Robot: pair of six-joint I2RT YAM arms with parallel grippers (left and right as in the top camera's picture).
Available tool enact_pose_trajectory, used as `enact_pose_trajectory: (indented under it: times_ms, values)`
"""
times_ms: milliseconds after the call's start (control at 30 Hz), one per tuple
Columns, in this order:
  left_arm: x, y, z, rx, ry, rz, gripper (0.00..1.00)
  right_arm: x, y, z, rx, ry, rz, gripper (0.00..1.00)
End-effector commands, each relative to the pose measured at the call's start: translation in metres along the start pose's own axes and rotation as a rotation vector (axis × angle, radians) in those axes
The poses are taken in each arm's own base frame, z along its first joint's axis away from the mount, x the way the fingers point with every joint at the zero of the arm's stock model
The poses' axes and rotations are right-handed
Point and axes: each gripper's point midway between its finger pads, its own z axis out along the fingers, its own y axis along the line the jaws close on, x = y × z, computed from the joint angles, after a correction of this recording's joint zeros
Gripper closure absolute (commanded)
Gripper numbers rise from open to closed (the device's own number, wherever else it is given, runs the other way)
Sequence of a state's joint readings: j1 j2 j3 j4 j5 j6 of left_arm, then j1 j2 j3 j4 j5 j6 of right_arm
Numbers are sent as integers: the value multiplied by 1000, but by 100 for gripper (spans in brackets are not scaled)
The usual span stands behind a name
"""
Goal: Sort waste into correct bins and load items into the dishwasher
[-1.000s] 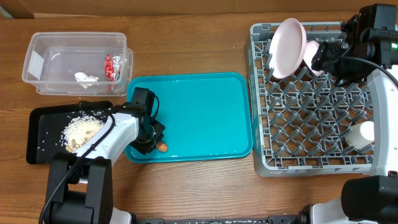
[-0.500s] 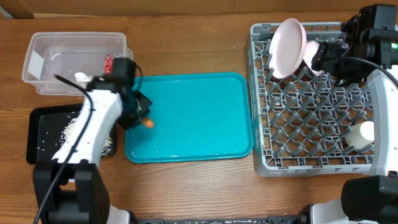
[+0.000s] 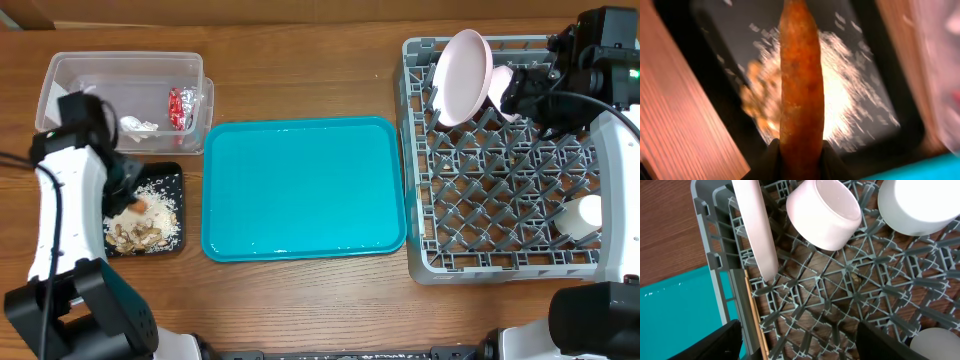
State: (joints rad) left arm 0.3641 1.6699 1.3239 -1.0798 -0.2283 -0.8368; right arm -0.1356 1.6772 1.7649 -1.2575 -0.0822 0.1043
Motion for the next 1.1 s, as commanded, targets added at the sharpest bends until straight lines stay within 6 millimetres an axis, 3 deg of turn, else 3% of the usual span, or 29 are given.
enact_pose_trajectory:
  times_ms: [0, 233, 600, 967, 1067]
  values:
    - [-20, 36, 25, -115, -86, -3, 96, -2, 3, -1, -11, -6, -3, 25]
    - [-37, 57, 63, -133, -153, 22, 96, 4, 2, -1, -7, 18, 0, 25]
    - [-56, 68, 81, -107, -215, -43, 96, 17, -1, -2, 3, 72, 5, 25]
    - [-33, 69, 134, -170, -104, 11, 92, 28, -2, -3, 10, 115, 11, 26]
    - [-32, 70, 136, -175, -97, 14, 78, 29, -3, -3, 11, 121, 11, 27]
